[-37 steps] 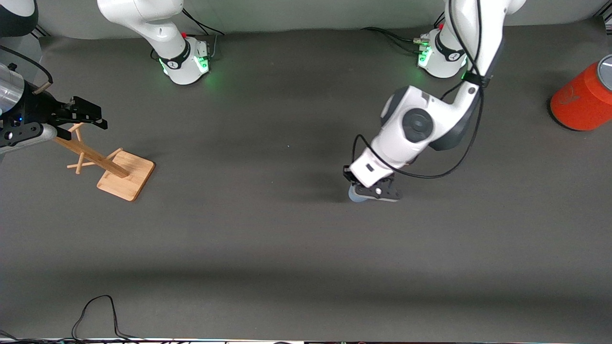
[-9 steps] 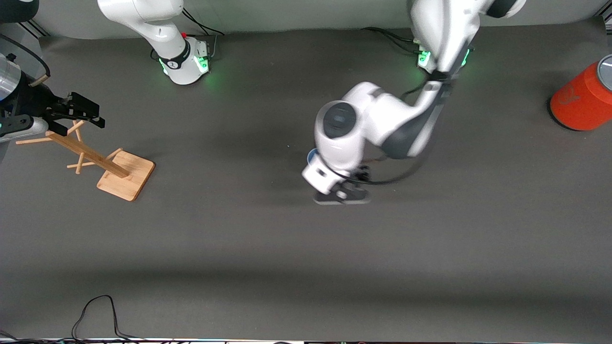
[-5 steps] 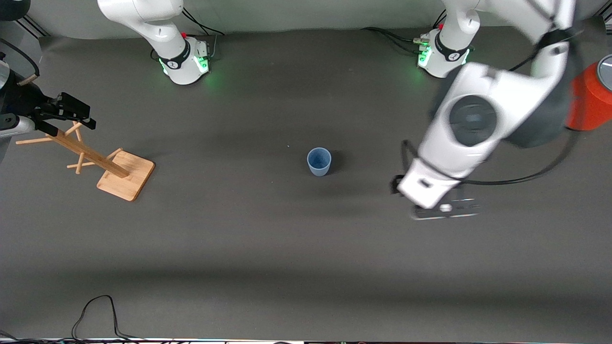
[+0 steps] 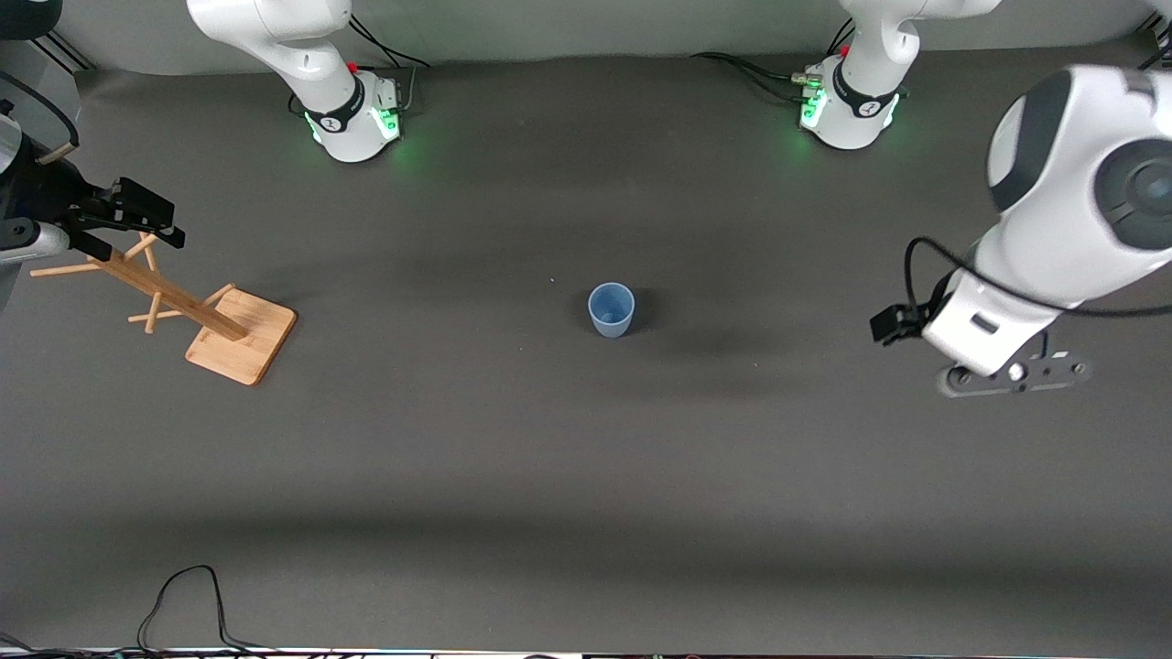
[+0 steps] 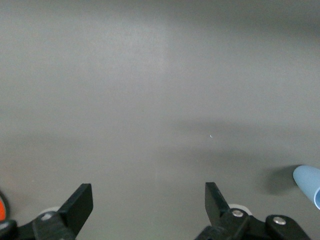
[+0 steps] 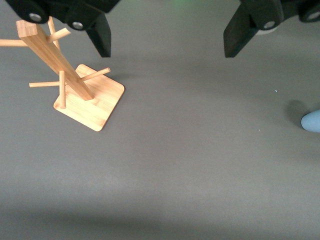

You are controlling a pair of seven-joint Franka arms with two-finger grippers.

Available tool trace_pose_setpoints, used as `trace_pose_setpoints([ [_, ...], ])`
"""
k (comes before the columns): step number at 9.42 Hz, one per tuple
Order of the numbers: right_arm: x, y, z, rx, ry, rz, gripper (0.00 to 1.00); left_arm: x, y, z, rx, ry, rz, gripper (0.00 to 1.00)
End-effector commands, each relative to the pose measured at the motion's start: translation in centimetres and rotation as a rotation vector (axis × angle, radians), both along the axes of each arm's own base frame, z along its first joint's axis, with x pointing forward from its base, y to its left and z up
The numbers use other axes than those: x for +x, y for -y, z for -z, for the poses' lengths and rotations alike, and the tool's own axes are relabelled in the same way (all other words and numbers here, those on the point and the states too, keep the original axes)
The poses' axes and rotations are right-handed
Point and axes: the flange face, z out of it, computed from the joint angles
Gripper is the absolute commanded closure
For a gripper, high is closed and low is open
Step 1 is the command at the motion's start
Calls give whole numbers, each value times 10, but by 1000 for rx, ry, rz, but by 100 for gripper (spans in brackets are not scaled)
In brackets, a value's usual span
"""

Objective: Rotate and upright cup with both arms

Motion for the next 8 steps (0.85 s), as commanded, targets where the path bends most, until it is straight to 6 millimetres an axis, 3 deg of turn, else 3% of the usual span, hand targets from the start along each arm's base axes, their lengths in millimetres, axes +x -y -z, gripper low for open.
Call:
trace_pose_setpoints([
  [1,-3,1,-4,-6,9,14,0,-36,-28,-14,-20,-35,-4,0],
  [4,-3,-3,-4,-8,8,52,0,-37,-70,-23,-56,-49,5,0],
  [7,-4,-3,-7,-8,12,55,0,-32,-86,-45,-48,78,-13,0],
  [8,-4,-4,-7,-6,12,55,0,-41,-87,-54,-43,93,7,0],
])
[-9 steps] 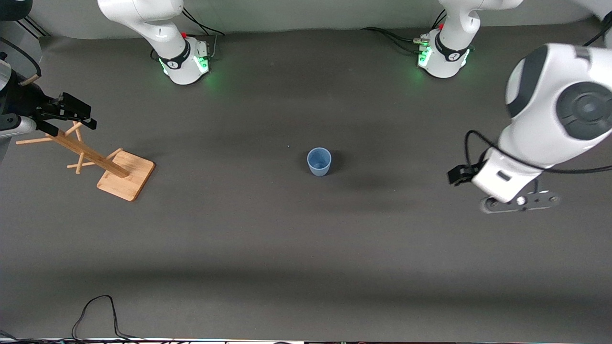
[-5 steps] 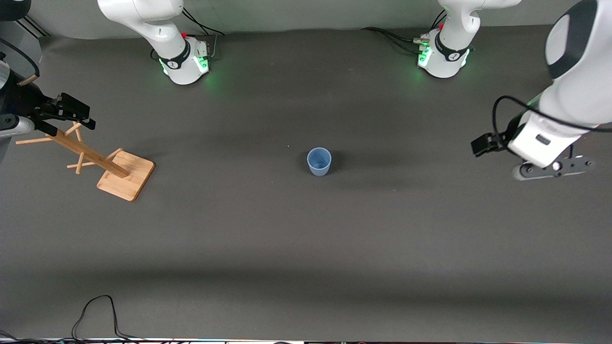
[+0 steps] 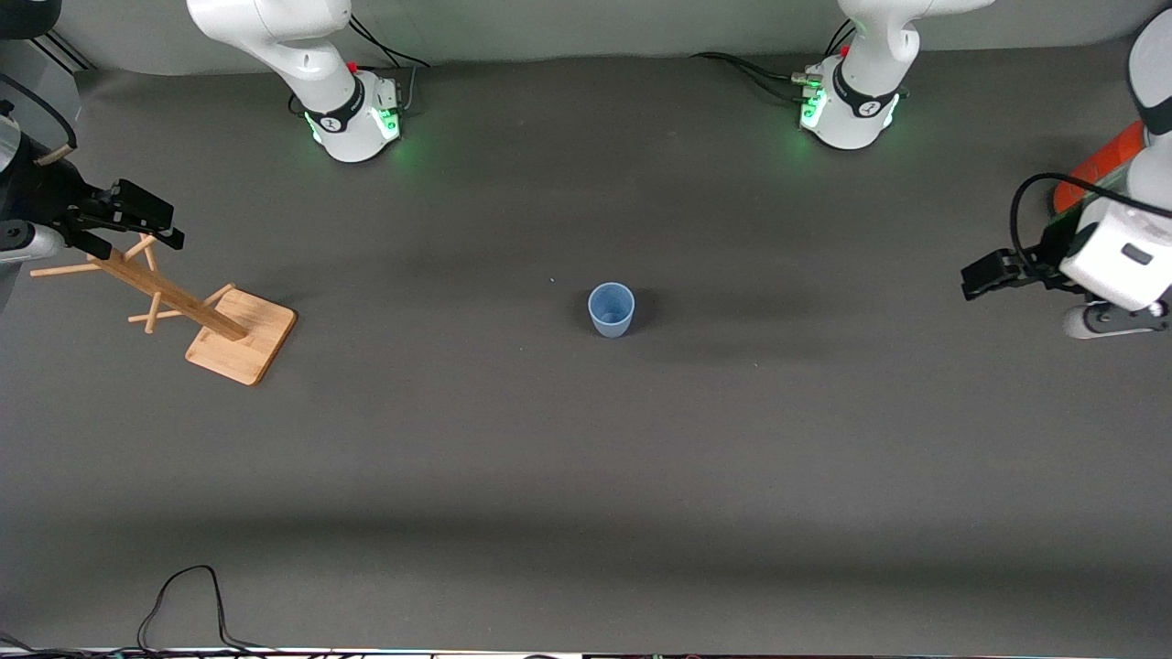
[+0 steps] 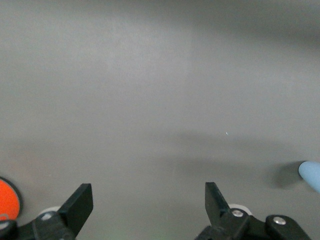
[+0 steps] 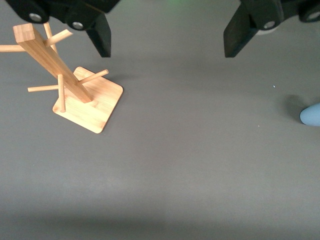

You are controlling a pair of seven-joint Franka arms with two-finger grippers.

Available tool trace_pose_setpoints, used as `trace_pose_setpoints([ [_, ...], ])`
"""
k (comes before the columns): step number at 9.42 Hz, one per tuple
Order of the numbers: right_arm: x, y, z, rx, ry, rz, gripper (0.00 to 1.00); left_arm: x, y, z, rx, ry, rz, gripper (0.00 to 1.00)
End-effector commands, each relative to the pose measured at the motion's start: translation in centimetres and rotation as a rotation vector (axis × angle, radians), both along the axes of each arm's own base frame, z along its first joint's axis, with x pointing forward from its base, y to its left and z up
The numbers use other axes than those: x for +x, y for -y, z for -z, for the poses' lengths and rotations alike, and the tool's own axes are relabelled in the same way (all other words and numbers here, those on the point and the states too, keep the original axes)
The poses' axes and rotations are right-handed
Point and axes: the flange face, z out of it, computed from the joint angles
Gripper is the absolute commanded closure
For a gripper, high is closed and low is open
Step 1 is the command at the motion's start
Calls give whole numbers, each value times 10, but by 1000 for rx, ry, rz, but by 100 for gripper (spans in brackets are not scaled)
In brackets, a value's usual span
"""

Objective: Rotate and upright cup with both arms

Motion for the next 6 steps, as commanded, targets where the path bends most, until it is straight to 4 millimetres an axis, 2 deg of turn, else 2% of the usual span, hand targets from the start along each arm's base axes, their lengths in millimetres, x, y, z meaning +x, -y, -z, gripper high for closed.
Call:
trace_pose_setpoints([
  [1,-4,-1,-7,-6,13,21,0,-25,-5,-15,22,39,31,0],
  [4,-4,-1,-6,-6,12,23,0,-29,-9,-18,67,29,35,0],
  [6,-4,-1,-6,-6,10,23,0,-24,-10,-18,67,9,42,0],
])
